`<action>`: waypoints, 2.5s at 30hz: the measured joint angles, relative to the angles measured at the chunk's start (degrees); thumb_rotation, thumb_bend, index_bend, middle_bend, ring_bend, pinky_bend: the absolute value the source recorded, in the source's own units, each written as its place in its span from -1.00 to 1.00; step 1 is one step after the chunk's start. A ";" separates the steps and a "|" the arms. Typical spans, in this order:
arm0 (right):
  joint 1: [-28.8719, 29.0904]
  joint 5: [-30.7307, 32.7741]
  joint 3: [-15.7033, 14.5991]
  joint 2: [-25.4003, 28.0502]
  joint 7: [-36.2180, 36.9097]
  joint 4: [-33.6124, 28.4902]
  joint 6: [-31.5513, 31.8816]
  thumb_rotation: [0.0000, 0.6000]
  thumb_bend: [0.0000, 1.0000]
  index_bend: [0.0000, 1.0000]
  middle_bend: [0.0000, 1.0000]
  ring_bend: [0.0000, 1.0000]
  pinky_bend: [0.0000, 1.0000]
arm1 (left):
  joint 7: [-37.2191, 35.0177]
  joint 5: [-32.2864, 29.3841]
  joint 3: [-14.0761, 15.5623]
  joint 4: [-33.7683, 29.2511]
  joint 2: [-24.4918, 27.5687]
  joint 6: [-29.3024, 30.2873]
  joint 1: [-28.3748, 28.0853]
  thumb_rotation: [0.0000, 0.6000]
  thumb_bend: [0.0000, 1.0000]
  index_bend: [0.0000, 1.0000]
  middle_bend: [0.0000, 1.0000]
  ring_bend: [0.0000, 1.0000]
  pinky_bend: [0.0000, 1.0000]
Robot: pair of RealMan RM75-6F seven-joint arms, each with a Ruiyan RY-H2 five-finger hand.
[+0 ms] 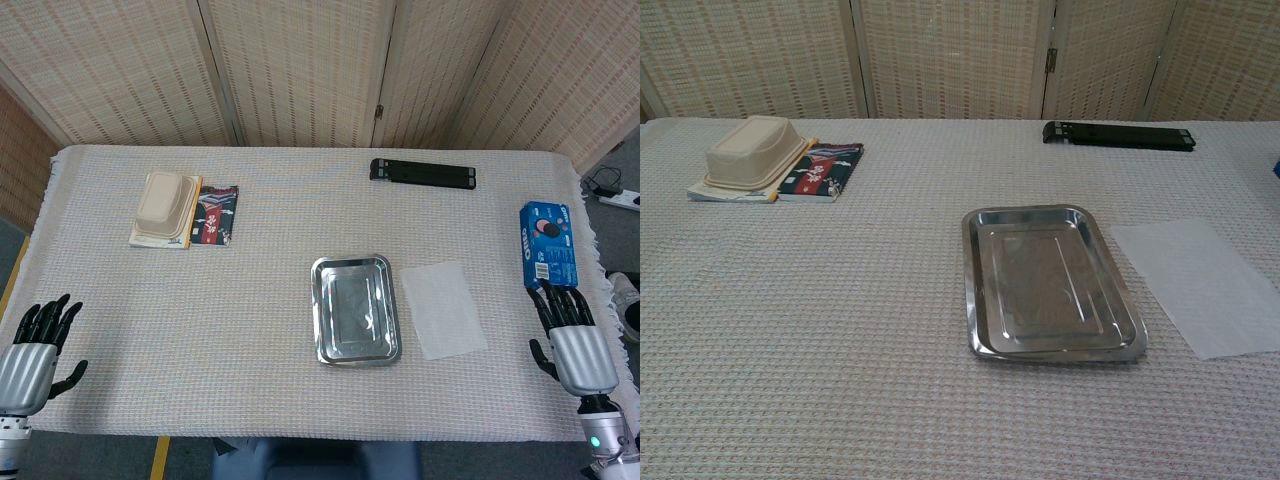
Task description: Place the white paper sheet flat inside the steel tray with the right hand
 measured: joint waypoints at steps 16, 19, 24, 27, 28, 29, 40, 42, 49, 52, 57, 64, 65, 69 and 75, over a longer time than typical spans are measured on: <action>2.41 -5.64 -4.16 -0.87 3.03 2.85 -5.40 1.00 -0.05 -0.91 -1.00 -1.00 -1.00 | -2.96 -0.19 0.04 0.67 -0.03 -2.14 -1.23 1.00 -0.28 -1.00 -1.00 -1.00 -1.00; 3.79 -6.20 -5.40 -0.89 2.13 3.38 -9.38 1.00 -0.05 -0.85 -1.00 -1.00 -1.00 | -2.87 -0.88 -0.01 0.43 0.18 -2.86 -1.50 1.00 -0.28 -1.00 -1.00 -1.00 -1.00; 5.28 -5.75 -5.90 -2.80 1.61 5.25 -12.31 1.00 -0.05 -0.77 -1.00 -1.00 -1.00 | -3.56 0.67 0.59 -0.44 0.49 -2.52 -1.54 1.00 -0.28 -1.00 -1.00 -1.00 -1.00; 5.82 -4.85 -5.89 -3.90 1.52 6.56 -13.77 1.00 -0.05 -0.75 -1.00 -1.00 -1.00 | -3.92 0.92 0.83 -0.48 0.80 -2.40 -1.52 1.00 -0.28 -1.00 -1.00 -1.00 -1.00; 6.00 -4.60 -5.90 -4.17 1.52 6.91 -14.31 1.00 -0.05 -0.75 -1.00 -1.00 -1.00 | -3.96 0.68 0.76 -0.44 0.81 -2.42 -1.52 1.00 -0.28 -1.00 -1.00 -1.00 -1.00; 6.28 -4.34 -5.97 -4.49 1.62 7.30 -15.13 1.00 -0.05 -0.75 -1.00 -1.00 -1.00 | -4.16 0.34 0.64 -0.42 0.83 -2.46 -1.53 1.00 -0.28 -1.00 -1.00 -1.00 -1.00; 8.75 -2.57 -5.92 -9.51 1.48 12.96 -19.64 1.00 -0.05 -0.75 -1.00 -1.00 -1.00 | -6.79 0.81 0.67 -0.55 1.16 -2.20 -1.67 1.00 -0.28 -1.00 -1.00 -1.00 -1.00; 8.80 -2.21 -5.73 -10.65 1.21 13.67 -19.58 1.00 -0.05 -0.75 -1.00 -1.00 -1.00 | -7.03 0.91 0.69 -0.56 1.26 -2.01 -1.63 1.00 -0.28 -1.00 -1.00 -1.00 -1.00; 9.14 -1.12 -4.99 -13.95 0.05 16.27 -19.39 1.00 -0.05 -0.69 -1.00 -1.00 -1.00 | -7.75 0.61 0.49 -0.37 1.37 -1.84 -1.64 1.00 -0.28 -1.00 -1.00 -1.00 -1.00; 9.62 -0.44 -4.61 -15.01 -0.81 17.15 -19.98 1.00 -0.05 -0.68 -1.00 -1.00 -1.00 | -7.96 0.65 0.51 -0.29 1.41 -1.76 -1.60 1.00 -0.28 -1.00 -1.00 -1.00 -1.00; 10.60 0.66 -3.98 -16.41 -1.89 17.96 -21.12 1.00 -0.05 -0.67 -1.00 -1.00 -1.00 | -8.26 0.26 0.43 -0.18 1.50 -1.95 -1.63 1.00 -0.28 -1.00 -1.00 -1.00 -1.00; 11.46 1.72 -3.43 -17.05 -2.32 18.30 -21.91 1.00 -0.05 -0.53 -1.00 -1.00 -1.00 | -8.35 -0.13 0.27 -0.03 1.53 -2.01 -1.65 1.00 -0.28 -1.00 -1.00 -1.00 -1.00; 11.58 1.91 -3.37 -17.15 -2.48 18.34 -22.02 1.00 -0.05 -0.50 -1.00 -1.00 -1.00 | -8.20 -0.22 0.17 0.04 1.46 -1.91 -1.63 1.00 -0.28 -1.00 -1.00 -1.00 -1.00; 11.83 2.44 -3.25 -17.39 -3.01 18.31 -22.19 1.00 -0.05 -0.31 -1.00 -1.00 -1.00 | -8.09 -0.45 -0.06 0.26 1.21 -1.59 -1.56 1.00 -0.28 -1.00 -1.00 -1.00 -1.00; 11.59 2.45 -3.13 -17.65 -2.96 18.27 -20.68 1.00 -0.05 0.00 -1.00 -1.00 -1.00 | -8.15 -0.31 0.02 0.22 1.27 -1.56 -1.55 1.00 -0.28 -1.00 -1.00 -1.00 -1.00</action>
